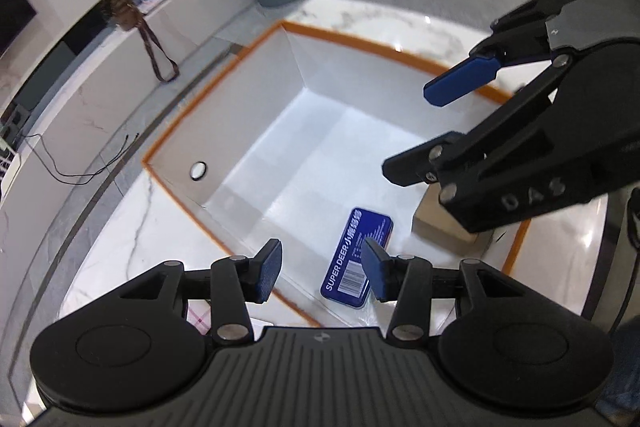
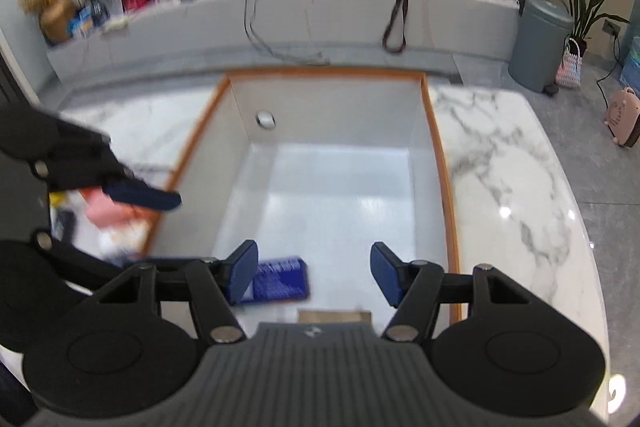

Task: Organize rigid objects
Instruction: 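Withdraw both tools from the orange box back toward the table items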

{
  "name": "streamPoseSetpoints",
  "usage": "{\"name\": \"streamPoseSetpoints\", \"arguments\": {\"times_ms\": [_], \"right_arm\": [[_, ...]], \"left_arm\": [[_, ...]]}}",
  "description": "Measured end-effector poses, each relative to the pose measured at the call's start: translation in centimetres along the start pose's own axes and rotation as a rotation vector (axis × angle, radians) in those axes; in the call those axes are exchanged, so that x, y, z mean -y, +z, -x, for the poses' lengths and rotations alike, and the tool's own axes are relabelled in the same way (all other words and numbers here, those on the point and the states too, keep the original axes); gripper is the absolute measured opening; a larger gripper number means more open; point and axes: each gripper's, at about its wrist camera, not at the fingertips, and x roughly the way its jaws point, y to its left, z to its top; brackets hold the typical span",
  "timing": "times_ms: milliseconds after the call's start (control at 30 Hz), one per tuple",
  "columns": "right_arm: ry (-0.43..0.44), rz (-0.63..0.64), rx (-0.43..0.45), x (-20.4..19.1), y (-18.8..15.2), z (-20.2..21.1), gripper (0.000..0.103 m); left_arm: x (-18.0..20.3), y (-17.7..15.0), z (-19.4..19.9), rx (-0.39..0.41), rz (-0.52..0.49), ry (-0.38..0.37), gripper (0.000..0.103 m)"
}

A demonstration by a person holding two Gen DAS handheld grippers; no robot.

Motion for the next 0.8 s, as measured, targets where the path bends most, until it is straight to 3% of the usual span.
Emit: {"name": "streamPoseSetpoints", "arguments": {"times_ms": [233, 333, 633, 800], "right_arm": [[0.059, -0.048, 0.102, -1.6, 1.1, 2.7, 0.064], [0.086, -0.060, 0.142, -2.8, 1.5, 3.6, 0.064], [0.123, 0.003, 0.187, -9.4, 1.0, 4.4, 0.064], [0.108, 0.048, 0.168, -13.3, -0.2, 3.5, 0.067]], "left_arm": [[-2.0, -2.2, 3.6, 0.082, 0.103, 0.037, 0.059], [-3.1, -3.9, 5.3, 0.134, 0.165, 0.056, 0.065], [-7.5, -13.1, 8.4, 0.249, 0.406, 0.127, 0.071], [-10.2, -18.6, 8.2, 0.206, 0.477, 0.183, 0.072]]}}
